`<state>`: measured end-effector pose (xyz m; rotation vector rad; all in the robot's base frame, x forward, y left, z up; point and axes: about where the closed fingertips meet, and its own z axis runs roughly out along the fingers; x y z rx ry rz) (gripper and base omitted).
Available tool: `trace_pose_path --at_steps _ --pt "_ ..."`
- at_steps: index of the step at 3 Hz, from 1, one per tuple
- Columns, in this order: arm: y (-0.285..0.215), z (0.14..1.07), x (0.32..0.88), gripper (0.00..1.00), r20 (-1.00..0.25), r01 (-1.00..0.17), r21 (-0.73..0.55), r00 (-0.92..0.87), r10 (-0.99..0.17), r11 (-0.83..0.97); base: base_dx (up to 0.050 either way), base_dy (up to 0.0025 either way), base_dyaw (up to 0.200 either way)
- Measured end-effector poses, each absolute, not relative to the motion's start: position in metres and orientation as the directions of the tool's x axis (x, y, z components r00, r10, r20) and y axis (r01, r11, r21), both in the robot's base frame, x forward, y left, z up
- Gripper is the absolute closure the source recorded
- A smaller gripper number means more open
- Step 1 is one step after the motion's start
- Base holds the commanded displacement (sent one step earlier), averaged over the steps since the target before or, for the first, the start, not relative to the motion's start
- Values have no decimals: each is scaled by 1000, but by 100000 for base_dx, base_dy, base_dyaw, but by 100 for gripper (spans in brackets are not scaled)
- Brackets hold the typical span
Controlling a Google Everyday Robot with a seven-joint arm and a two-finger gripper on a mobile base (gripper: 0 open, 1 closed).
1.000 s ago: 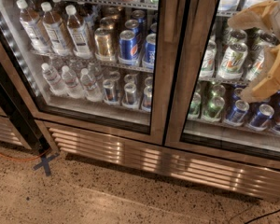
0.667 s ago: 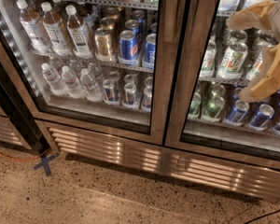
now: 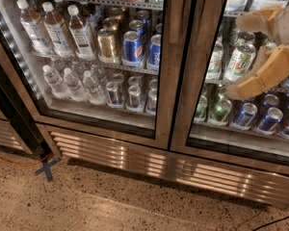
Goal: Open right fridge door
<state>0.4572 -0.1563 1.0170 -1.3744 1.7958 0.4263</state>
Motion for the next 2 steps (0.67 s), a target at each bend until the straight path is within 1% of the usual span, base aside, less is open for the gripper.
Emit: trace_pose_path --at_steps 1,2 --pt "-146 1030 473 0 -835 -883 -212 -59 -547 419 0 0 0" --pt "-141 1041 486 0 -867 -862 -224 -38 -497 455 0 0 0"
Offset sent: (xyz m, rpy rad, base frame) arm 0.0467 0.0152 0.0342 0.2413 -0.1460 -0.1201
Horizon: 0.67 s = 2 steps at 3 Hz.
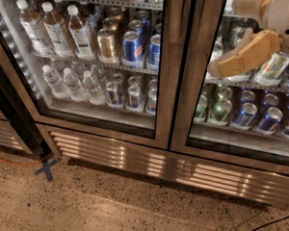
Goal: Open right fridge door
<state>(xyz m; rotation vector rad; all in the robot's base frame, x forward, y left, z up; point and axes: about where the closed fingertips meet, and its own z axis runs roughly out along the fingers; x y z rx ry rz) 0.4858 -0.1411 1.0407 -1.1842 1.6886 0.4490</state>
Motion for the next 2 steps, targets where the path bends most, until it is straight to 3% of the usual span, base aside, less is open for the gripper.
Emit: trace_pose_path --at_steps 2 --pt "-137 1045 515 0 -887 -864 -230 -4 -463 447 0 0 0"
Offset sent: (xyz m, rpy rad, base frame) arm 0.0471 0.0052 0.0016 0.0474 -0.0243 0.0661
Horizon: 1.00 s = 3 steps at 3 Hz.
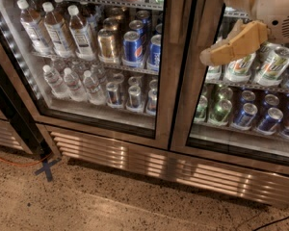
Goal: Open right fridge door
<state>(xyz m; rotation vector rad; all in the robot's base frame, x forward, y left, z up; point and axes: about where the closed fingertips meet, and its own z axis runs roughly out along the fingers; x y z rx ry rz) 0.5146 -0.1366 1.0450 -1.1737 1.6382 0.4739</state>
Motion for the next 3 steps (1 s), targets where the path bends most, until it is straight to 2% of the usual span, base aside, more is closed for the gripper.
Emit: trace_pose_path --at_steps 3 --pt "-128 1039 549 0 -882 -895 -215 6 -471 392 0 0 0"
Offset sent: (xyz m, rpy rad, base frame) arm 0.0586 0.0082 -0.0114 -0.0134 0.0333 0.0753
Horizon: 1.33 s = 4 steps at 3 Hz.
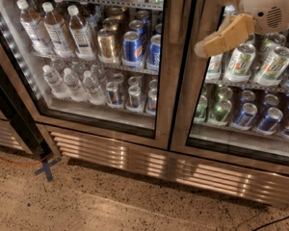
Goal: Open right fridge door
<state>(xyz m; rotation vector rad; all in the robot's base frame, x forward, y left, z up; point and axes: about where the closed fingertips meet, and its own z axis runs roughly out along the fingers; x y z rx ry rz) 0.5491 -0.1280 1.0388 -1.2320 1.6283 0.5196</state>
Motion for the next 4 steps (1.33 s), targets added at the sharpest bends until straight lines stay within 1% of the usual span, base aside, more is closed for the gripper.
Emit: trace_pose_path --at_steps 3,4 --pt "-131 1034 549 0 -874 -908 -221 23 -486 355 0 0 0" --pt "-121 1038 549 0 -871 -920 -232 52 -489 315 0 0 0"
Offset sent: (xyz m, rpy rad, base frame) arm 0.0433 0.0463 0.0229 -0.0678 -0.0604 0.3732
